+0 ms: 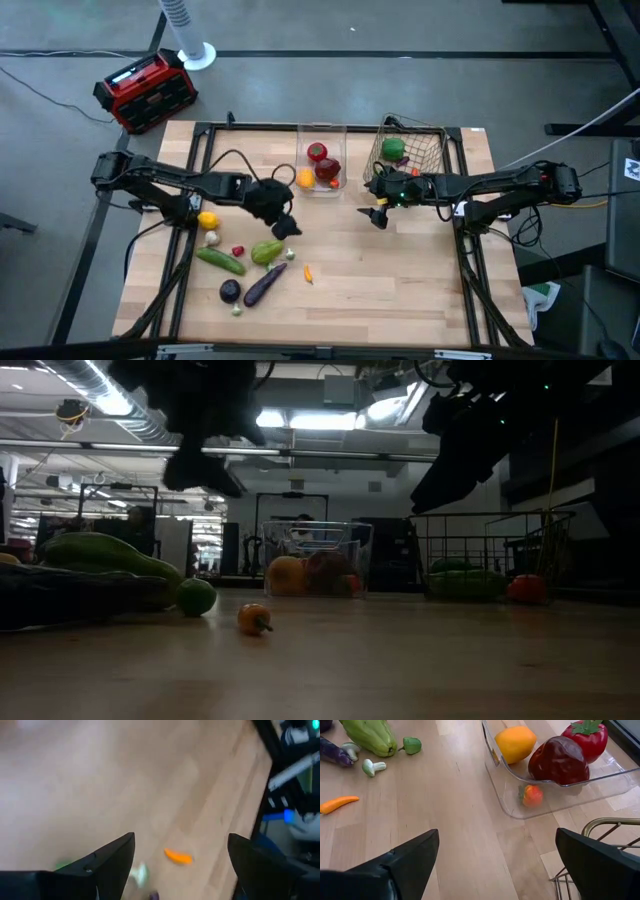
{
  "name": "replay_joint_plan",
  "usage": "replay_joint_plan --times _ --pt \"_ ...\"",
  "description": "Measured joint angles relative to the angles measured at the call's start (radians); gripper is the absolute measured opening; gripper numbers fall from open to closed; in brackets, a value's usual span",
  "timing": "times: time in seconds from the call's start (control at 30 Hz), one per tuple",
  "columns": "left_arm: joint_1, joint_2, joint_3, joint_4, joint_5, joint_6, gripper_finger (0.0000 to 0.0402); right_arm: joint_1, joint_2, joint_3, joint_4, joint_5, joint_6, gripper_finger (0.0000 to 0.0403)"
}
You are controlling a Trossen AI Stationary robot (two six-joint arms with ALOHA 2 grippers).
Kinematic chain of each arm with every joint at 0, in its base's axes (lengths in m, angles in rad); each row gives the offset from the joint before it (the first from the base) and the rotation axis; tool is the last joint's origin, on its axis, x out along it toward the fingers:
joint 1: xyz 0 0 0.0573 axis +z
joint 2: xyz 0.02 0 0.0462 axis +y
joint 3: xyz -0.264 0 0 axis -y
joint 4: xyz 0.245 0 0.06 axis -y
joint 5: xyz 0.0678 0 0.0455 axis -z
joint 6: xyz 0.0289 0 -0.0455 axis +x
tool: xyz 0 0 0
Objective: Sort produce into baskets
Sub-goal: Put the light green chayote into the wire basket
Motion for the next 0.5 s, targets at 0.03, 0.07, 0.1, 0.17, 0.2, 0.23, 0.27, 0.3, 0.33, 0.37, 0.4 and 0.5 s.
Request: replay_joint_plan --times 0.03,0.07,0.1,0.17,0.2,0.23,0.27,0.3,0.33,0.37,0.4,0.5 --pt "-0.013 0.0 0.0 -0.013 0.009 -0.011 0.0311 0.0 0.0 0.0 0.0 0.0 0.0 0.0397" --pt "-0.027 0.0 0.0 -0.032 0.009 -0.02 0.0311 0.0 0.0 0.0 0.0 0.0 0.0 0.0397" --pt "-0.038 0.0 0.0 -0.058 0.008 -0.026 0.0311 0.0 0.0 0.0 0.0 0.0 0.0 0.0397" --pt "-0.056 0.0 0.0 -0.115 -0.001 -0.028 0.0311 0.0 0.0 0.0 0.0 0.0 0.0 0.0397" --pt "-0.063 0.0 0.0 -0.143 -0.007 -0.025 0.0311 0.0 0.0 0.0 0.0 0.0 0.0 0.0397" --pt "-0.07 0.0 0.0 -0.172 -0.016 -0.022 0.0311 0.0 0.0 0.0 0.0 0.0 0.0 0.0397" --pt "-0.078 0.004 0.0 -0.201 -0.026 -0.021 0.0311 0.0 0.0 0.0 0.0 0.0 0.0 0.0397" --pt "-0.086 0.008 0.0 -0.228 -0.036 -0.021 0.0311 0.0 0.0 0.0 0.0 0.0 0.0 0.0397" --pt "-0.094 0.01 -0.001 -0.252 -0.049 -0.021 0.0311 0.0 0.0 0.0 0.0 0.0 0.0 0.0397" --pt "-0.102 0.016 -0.001 -0.271 -0.06 -0.018 0.0311 0.0 0.0 0.0 0.0 0.0 0.0 0.0397" --pt "-0.107 0.022 -0.001 -0.276 -0.071 -0.013 0.0311 0.0 0.0 0.0 0.0 0.0 0.0 0.0397" --pt "-0.126 0.049 -0.001 -0.283 -0.099 0.013 0.0311 0.0 0.0 0.0 0.001 0.0 0.0 0.0397"
